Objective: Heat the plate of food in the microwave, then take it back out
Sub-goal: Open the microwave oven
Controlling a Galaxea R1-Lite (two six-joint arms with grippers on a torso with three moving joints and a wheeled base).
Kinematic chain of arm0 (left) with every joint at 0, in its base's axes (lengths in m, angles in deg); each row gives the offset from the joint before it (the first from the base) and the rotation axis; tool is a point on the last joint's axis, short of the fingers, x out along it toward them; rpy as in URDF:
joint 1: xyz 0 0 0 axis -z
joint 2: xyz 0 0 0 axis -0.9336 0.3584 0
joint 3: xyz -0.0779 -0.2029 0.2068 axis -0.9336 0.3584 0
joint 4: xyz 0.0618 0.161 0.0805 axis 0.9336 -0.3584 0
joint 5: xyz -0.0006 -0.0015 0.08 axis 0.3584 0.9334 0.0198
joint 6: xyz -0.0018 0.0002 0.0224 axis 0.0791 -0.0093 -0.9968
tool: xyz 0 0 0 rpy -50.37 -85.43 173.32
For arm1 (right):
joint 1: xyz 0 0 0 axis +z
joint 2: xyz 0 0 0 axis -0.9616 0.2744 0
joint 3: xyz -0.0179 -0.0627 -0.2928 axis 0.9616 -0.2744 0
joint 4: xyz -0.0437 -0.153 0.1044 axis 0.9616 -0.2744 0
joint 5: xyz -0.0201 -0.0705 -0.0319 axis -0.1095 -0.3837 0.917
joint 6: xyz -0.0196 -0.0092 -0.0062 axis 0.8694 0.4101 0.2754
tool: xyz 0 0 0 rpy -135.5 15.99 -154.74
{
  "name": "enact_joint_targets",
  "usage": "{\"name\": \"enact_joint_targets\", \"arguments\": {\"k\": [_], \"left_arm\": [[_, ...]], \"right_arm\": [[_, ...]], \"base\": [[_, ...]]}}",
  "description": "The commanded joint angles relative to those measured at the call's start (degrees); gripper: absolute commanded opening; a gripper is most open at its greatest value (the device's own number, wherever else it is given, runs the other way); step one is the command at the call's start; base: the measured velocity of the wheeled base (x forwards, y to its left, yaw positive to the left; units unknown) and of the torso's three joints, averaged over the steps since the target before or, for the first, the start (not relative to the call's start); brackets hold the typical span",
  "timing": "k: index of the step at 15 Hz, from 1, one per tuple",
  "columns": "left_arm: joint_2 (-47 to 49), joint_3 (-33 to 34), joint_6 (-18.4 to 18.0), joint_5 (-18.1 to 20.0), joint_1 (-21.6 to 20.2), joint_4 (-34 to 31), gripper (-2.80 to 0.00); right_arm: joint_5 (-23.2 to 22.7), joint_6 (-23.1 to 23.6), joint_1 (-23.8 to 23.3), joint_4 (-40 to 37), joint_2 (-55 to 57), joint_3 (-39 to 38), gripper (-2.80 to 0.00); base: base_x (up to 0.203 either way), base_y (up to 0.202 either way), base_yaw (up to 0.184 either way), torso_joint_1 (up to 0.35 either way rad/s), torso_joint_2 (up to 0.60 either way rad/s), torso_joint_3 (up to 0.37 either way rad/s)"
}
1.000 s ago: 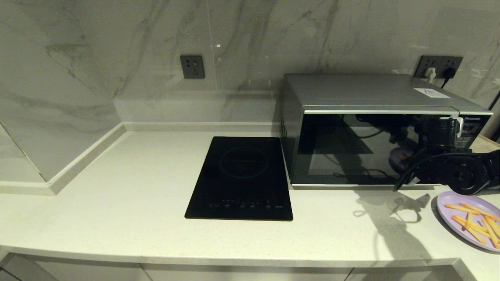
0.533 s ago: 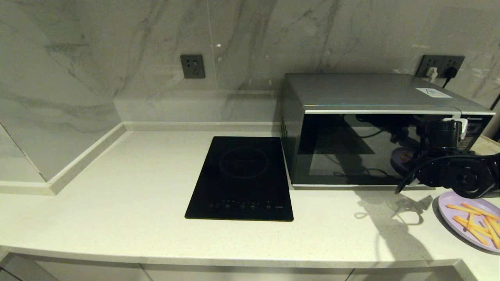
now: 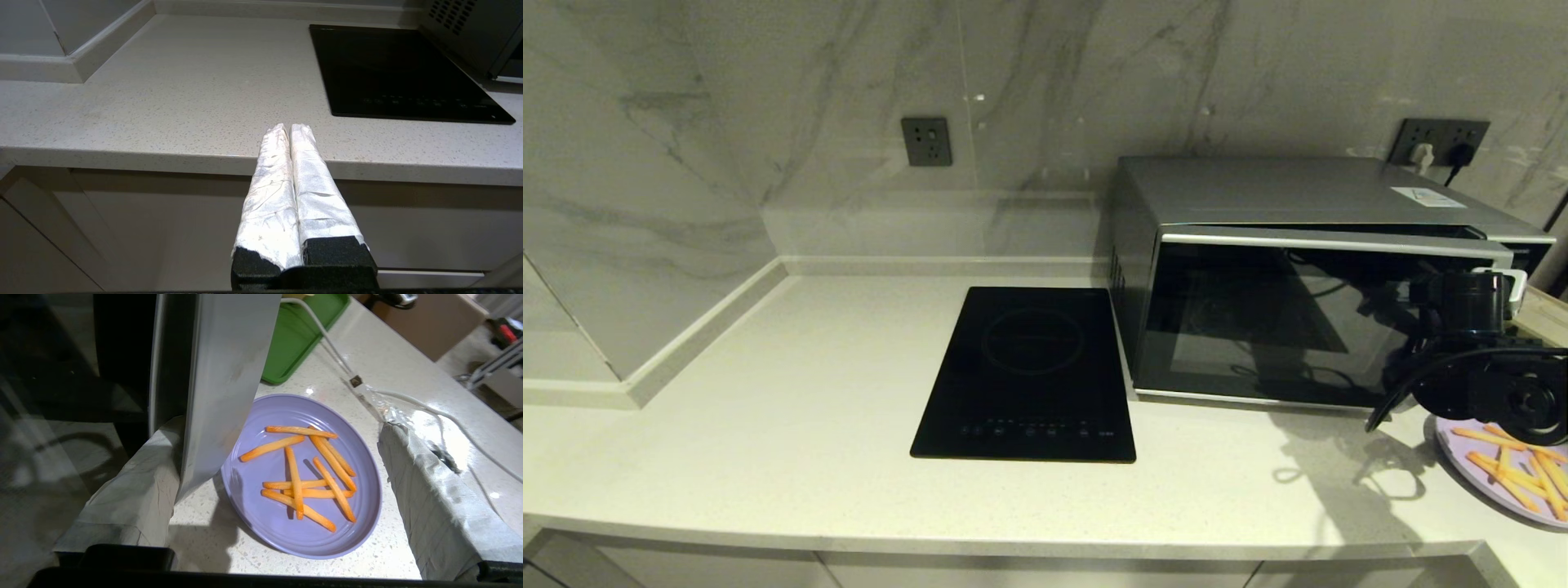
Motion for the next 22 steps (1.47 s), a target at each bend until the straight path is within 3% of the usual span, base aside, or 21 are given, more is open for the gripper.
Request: {"name": "enact_joint_targets", "arguments": {"k": [1, 5, 6, 9, 14, 19, 22], "left_arm": [[0.00, 0.01, 0.03, -0.02, -0.02, 0.03, -2.80], [0.00, 0.01, 0.03, -0.02, -0.02, 0.03, -2.80], [0.00, 0.01, 0.03, -0.02, -0.02, 0.03, -2.80], [0.00, 0.01, 0.03, -0.02, -0.02, 0.03, -2.80], [0.00, 0.01, 0.03, -0.02, -0.02, 0.03, -2.80], [0.00, 0.01, 0.03, -0.02, -0.02, 0.03, -2.80], [0.00, 0.01, 0.03, -0.02, -0.02, 0.03, -2.80]], "right_arm": [[-2.75, 0.03, 1.88, 0.21, -1.59, -1.45, 0.00], [-11.27, 1.92, 8.44, -1.82, -11.79, -3.48, 0.00], [-13.92, 2.15, 10.50, -5.58, -16.21, -3.74, -2.80], [-24.89, 1.52, 15.24, -27.09, -30.03, -0.55, -2.80], [-43.32, -8.91, 15.40, -59.75, -34.34, 27.27, -2.80], [-51.97, -18.01, 5.81, -70.86, -18.24, 49.62, -2.80], [-57.48, -22.09, 1.87, -73.40, -11.16, 57.89, -2.80]], "base": [[0.000, 0.000, 0.000, 0.000, 0.00, 0.000], [0.000, 0.000, 0.000, 0.000, 0.00, 0.000], [0.000, 0.000, 0.000, 0.000, 0.00, 0.000], [0.000, 0.000, 0.000, 0.000, 0.00, 0.000], [0.000, 0.000, 0.000, 0.000, 0.00, 0.000], [0.000, 0.000, 0.000, 0.000, 0.00, 0.000], [0.000, 0.000, 0.000, 0.000, 0.00, 0.000]]}}
